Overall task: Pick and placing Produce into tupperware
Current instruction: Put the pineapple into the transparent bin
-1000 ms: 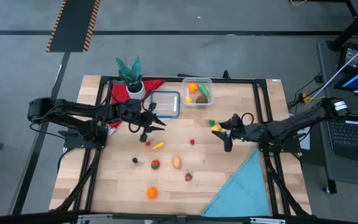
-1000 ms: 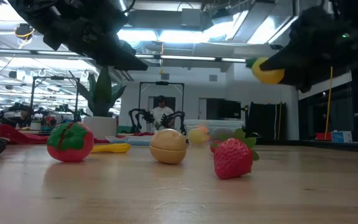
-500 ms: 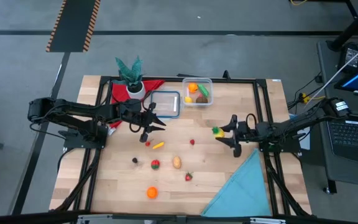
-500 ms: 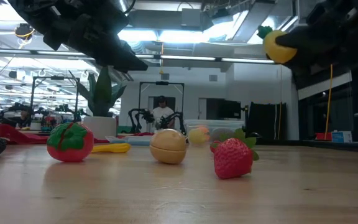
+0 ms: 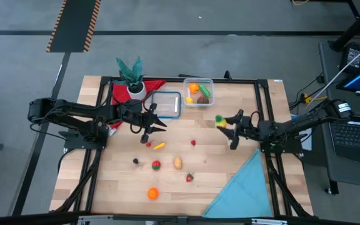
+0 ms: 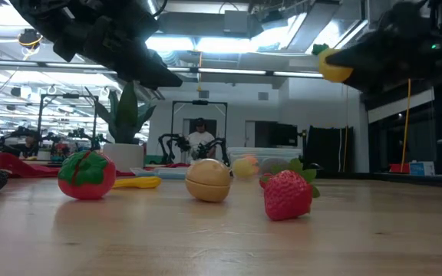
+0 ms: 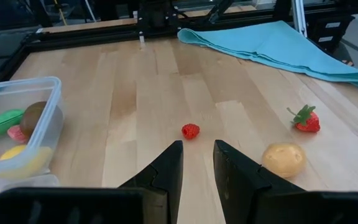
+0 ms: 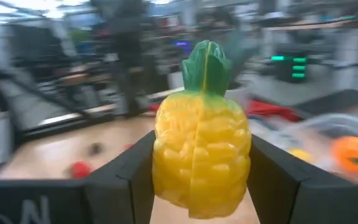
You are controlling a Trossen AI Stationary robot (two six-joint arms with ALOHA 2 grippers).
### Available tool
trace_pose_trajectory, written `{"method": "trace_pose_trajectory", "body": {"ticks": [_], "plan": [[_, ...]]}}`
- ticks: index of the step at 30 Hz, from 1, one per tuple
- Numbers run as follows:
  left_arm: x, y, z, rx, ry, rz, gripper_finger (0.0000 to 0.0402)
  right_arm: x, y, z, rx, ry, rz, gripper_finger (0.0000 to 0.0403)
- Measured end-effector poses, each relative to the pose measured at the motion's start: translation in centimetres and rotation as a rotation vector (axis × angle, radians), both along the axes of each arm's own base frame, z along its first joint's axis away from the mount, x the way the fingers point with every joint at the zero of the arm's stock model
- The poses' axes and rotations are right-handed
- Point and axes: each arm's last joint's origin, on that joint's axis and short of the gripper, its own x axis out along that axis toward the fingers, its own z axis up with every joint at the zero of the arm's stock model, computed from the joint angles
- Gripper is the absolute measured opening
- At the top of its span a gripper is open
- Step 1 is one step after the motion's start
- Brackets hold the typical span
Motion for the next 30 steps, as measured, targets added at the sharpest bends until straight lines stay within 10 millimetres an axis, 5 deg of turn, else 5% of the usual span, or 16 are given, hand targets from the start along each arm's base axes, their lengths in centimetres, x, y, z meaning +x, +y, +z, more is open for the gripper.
{"method": "trace_pose_trajectory", "body": {"ticks": [10,30], "plan": [[0.0,0.0,0.0,0.001,0.0,0.0,0.0082,-0.2,-1.8,-0.6,0.014,0.049,-0.289,0.02],[0.0,0.3,-0.1,0.044,0.009,0.078,0.0082,2.1,-6.1,-0.1,0.112,0.21,-0.275,0.02]]}}
